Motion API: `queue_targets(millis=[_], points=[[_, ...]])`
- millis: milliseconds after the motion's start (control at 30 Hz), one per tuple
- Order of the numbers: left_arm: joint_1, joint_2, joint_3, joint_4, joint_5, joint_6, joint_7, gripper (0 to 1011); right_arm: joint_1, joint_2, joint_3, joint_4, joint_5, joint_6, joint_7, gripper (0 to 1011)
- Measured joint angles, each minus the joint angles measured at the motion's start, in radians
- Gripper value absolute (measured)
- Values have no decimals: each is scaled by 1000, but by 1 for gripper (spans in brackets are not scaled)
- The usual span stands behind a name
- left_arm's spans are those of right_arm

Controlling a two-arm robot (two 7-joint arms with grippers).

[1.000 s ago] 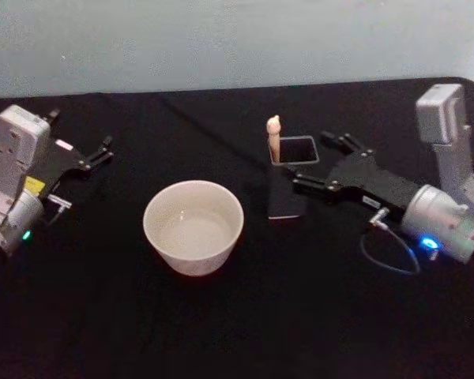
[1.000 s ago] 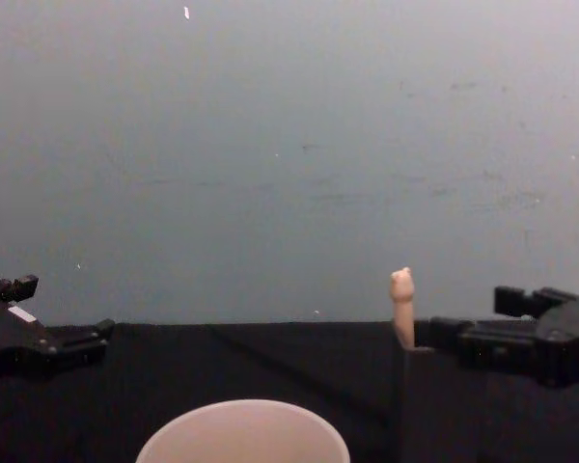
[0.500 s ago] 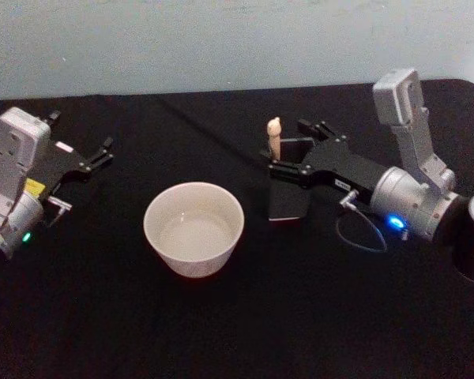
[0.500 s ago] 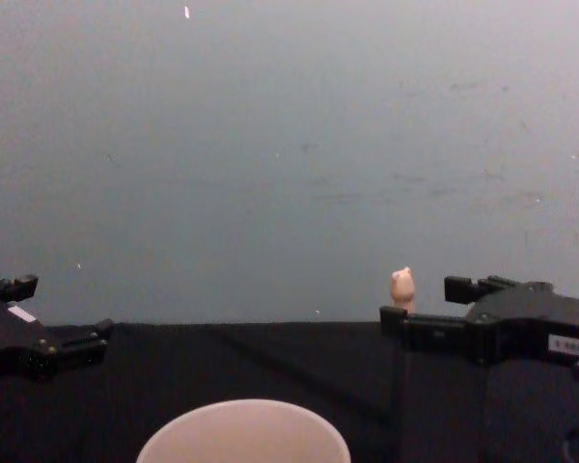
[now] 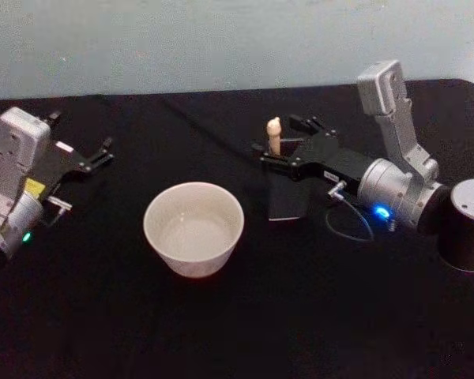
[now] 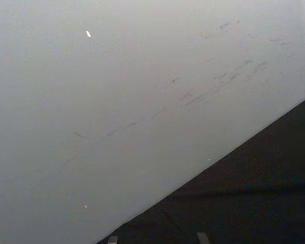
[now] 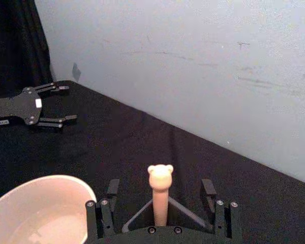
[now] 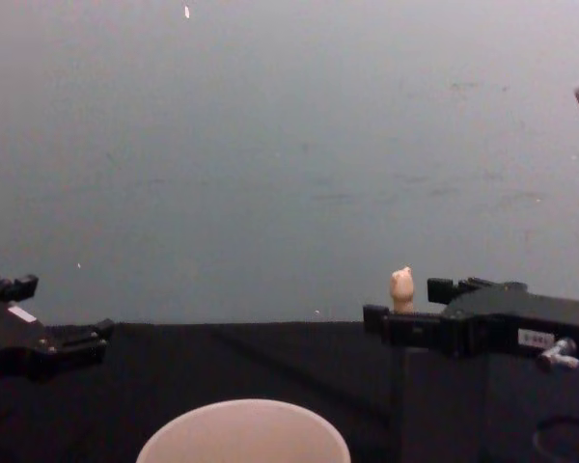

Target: Pick up the stirring spoon with one hand, stir inside the cup, then place it back in its original position.

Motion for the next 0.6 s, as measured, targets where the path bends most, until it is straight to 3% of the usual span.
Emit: queue_targets(millis=[600], points=[[0, 0, 0, 0, 0, 0, 0, 1001, 23, -28, -8, 38, -50, -8, 11, 1002]])
